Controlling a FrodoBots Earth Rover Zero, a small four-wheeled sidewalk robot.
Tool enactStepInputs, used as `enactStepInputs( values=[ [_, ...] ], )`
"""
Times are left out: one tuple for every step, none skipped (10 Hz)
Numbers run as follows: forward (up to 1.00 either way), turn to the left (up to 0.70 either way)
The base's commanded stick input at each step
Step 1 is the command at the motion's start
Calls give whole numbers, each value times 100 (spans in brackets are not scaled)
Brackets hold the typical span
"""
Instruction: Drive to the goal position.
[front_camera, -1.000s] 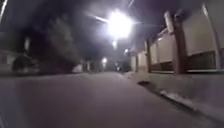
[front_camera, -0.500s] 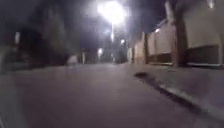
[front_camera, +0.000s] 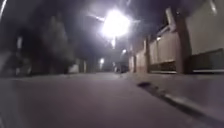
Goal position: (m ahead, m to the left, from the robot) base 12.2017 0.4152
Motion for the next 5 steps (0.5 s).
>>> enactStepInputs(
  values=[
    [70,-35],
    [70,-35],
    [70,-35],
    [70,-35],
    [70,-35]
  ],
)
